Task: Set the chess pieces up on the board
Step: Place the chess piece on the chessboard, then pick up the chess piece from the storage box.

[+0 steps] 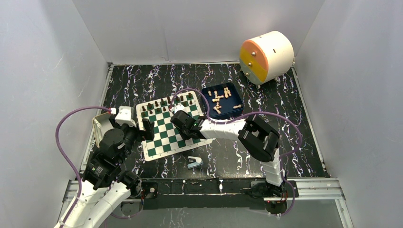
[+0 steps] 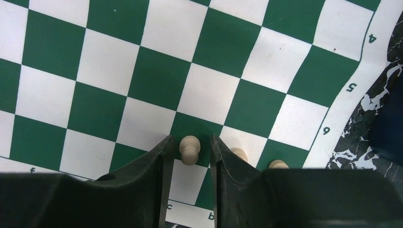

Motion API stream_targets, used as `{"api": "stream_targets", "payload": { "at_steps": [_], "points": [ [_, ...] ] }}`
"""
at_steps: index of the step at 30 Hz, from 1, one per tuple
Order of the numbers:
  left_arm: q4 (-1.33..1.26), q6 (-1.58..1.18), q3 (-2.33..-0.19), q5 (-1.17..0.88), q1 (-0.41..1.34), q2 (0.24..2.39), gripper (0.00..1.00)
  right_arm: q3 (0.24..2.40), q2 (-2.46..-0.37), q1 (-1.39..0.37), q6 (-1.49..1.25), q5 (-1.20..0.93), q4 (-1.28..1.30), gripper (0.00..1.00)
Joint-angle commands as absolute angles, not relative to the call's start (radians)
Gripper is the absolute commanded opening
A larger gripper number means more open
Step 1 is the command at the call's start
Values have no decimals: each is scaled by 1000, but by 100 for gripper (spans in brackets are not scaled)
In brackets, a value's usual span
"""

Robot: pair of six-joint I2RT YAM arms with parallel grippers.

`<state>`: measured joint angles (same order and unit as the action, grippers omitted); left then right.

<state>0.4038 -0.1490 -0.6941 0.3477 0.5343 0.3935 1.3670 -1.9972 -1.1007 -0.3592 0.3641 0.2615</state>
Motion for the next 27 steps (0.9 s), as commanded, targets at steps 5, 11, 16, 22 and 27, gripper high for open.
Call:
{"api": "stream_targets", "payload": {
  "at_steps": [5, 11, 16, 22, 27],
  "points": [
    [380, -140, -685, 343, 540, 406, 95, 1441, -1905, -1077, -329, 358, 267, 46],
    [379, -140, -686, 338, 539, 414, 95, 1443, -1822, -1014, -298, 354, 288, 45],
    [377, -140, -685, 328, 539, 430, 95, 1421, -1751, -932, -260, 369, 283, 38],
    [375, -138, -684, 324, 539, 436, 95, 1387, -1716, -785, -213, 371, 254, 33],
    [375, -138, -684, 316, 540, 434, 95, 1388, -1764, -685, -169, 383, 220, 33]
  ]
}}
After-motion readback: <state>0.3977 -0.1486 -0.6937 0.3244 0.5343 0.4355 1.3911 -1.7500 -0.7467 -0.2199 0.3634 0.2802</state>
